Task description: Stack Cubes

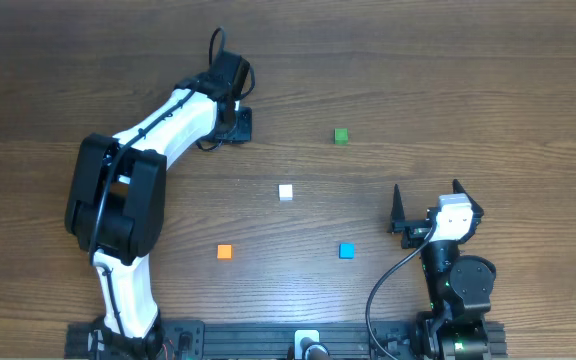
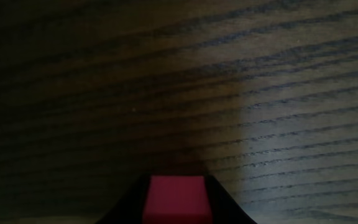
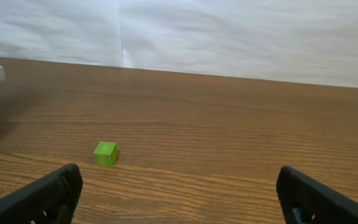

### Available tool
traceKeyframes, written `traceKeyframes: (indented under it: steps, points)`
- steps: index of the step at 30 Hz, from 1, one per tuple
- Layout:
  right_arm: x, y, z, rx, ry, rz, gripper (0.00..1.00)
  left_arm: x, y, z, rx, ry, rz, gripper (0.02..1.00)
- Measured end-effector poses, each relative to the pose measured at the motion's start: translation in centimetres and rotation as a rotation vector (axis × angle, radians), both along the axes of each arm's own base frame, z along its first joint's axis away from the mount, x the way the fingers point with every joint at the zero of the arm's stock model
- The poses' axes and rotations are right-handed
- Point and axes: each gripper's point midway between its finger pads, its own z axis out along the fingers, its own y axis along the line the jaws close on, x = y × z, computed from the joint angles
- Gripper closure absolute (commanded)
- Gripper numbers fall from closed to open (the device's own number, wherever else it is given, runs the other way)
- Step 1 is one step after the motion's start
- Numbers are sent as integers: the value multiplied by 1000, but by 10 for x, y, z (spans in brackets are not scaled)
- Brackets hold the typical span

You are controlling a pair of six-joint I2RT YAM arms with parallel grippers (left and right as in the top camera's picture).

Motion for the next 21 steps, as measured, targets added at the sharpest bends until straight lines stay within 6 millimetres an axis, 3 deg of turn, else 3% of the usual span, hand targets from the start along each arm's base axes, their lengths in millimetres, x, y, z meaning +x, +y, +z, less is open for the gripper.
traceKeyframes:
  steps: [4, 10, 13, 18, 21]
  points:
    - [0, 0, 0, 0, 0, 0, 9, -4, -1, 0, -4, 17, 5, 978]
    - [0, 0, 0, 0, 0, 0, 9, -37, -12, 12, 19, 115, 31, 978]
    - [0, 0, 0, 0, 0, 0, 7, -54, -31, 34, 16, 113, 24, 978]
    - [0, 0, 0, 0, 0, 0, 9, -85, -78, 79, -27, 51, 8, 978]
    - [0, 0, 0, 1, 0, 0, 9, -105, -105, 93, -56, 27, 3, 980]
